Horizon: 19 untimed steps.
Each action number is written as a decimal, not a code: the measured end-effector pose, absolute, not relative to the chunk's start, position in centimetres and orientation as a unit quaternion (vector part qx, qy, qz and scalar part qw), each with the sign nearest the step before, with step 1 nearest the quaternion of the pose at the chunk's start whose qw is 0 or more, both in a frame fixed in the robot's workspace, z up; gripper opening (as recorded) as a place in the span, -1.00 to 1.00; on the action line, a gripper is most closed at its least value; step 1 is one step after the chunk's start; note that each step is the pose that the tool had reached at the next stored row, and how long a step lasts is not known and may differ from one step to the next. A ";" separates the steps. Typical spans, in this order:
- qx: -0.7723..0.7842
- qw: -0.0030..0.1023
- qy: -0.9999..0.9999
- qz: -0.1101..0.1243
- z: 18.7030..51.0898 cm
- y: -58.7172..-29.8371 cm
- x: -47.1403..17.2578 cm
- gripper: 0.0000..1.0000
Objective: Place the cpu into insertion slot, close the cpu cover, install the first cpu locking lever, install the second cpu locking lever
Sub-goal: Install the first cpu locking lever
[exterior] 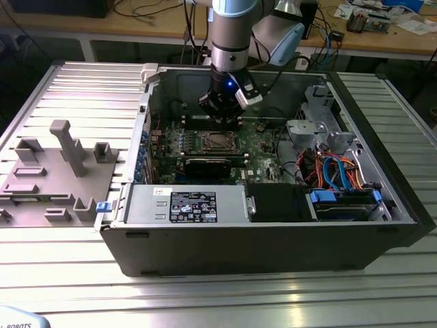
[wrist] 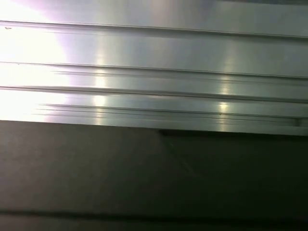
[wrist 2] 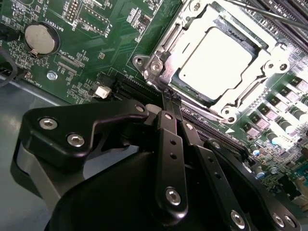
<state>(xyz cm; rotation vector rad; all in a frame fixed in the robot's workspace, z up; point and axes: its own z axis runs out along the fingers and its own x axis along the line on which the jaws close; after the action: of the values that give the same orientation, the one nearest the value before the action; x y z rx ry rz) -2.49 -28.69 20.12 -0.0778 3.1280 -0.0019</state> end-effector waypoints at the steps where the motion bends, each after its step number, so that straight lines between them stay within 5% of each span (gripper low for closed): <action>1: -0.025 0.007 1.000 0.000 20.2 -28.7 -2.5 -0.79; 19: -0.025 0.006 0.999 -0.022 23.0 -30.7 -2.5 -0.79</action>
<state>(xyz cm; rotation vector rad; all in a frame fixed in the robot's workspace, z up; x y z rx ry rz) -2.47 -30.68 22.97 -0.0778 3.1272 -0.0698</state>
